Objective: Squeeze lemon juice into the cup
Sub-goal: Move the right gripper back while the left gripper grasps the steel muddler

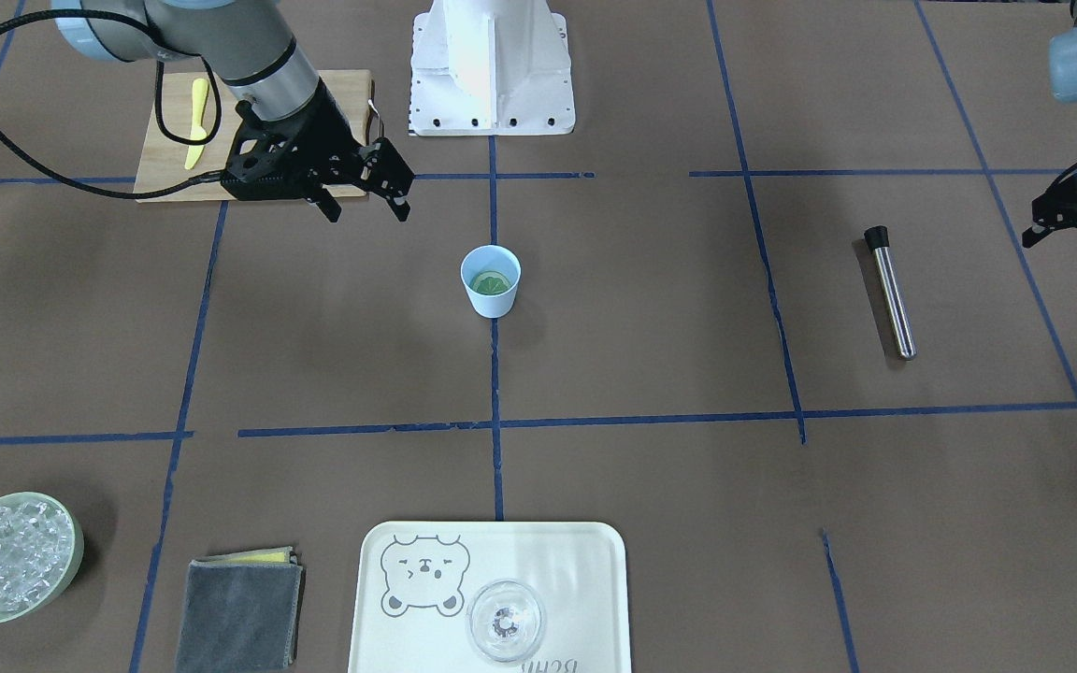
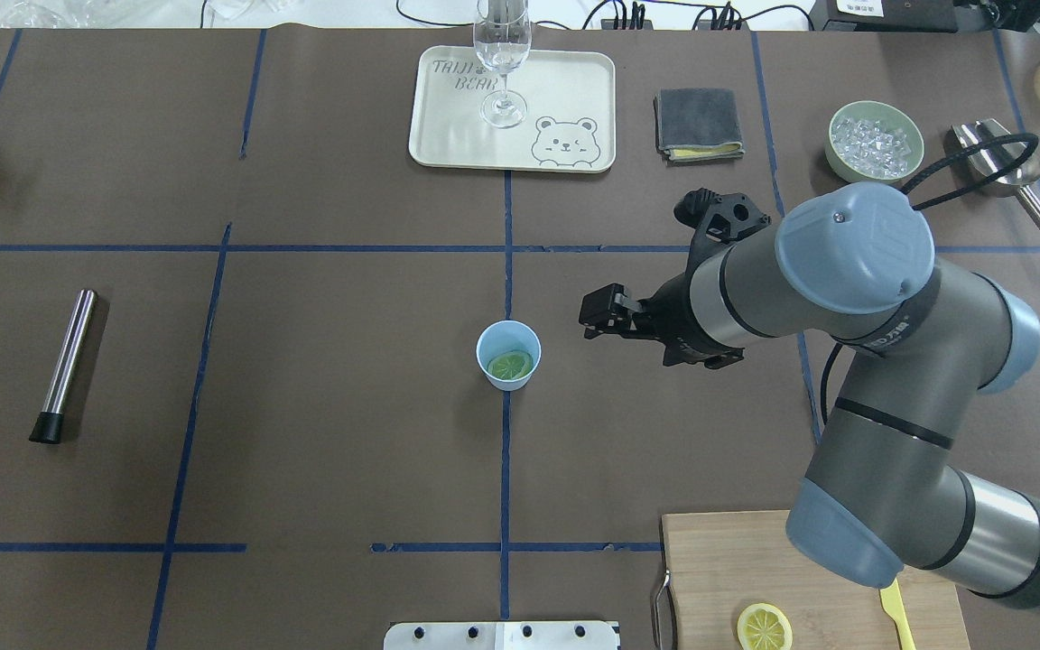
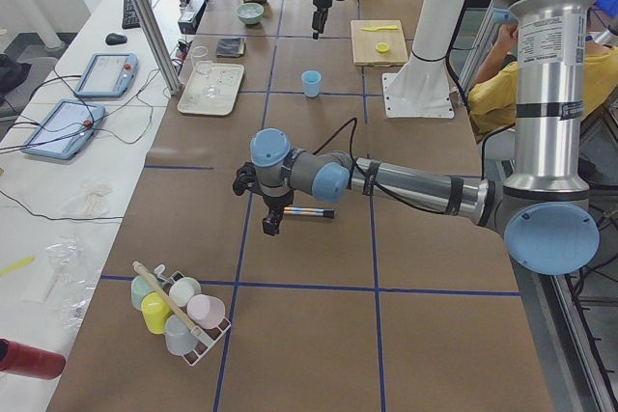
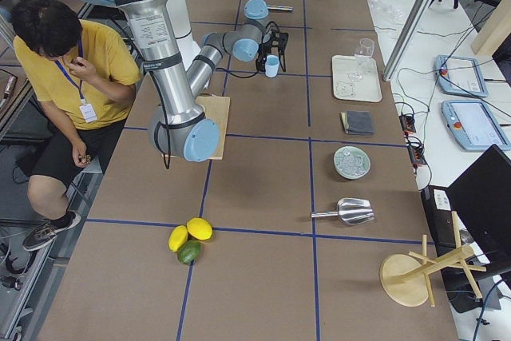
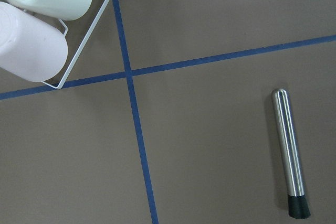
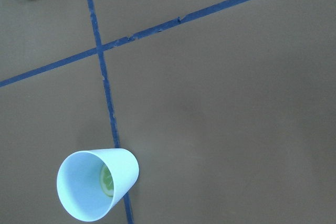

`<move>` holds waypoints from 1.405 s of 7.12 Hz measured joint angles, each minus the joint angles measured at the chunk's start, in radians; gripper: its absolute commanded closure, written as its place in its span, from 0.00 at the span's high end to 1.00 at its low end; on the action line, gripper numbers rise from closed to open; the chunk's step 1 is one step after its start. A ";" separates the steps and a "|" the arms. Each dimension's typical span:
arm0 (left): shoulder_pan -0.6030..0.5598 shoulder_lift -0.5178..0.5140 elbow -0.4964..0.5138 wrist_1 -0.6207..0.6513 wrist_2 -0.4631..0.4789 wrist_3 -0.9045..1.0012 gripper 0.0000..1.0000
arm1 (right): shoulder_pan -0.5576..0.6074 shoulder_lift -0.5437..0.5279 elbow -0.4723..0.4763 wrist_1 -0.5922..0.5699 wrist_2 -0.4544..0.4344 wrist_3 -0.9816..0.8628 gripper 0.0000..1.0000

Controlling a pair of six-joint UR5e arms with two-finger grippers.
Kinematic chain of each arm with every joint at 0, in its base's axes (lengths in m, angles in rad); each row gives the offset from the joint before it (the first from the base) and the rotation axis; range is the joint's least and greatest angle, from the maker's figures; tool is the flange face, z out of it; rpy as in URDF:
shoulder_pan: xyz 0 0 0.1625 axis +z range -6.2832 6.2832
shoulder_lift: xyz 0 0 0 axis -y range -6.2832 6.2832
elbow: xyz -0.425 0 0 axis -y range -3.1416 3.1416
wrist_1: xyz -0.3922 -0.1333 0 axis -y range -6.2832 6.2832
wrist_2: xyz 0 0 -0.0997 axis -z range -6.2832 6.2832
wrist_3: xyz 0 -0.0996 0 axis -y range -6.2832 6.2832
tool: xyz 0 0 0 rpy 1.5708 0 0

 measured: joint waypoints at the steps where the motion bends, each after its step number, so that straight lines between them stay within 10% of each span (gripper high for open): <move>1: 0.043 -0.005 0.016 -0.023 0.052 -0.095 1.00 | 0.002 -0.009 0.000 0.002 0.003 -0.009 1.00; 10: 0.267 -0.126 0.221 -0.236 0.000 -0.520 0.91 | 0.025 -0.096 0.025 0.006 0.011 -0.075 1.00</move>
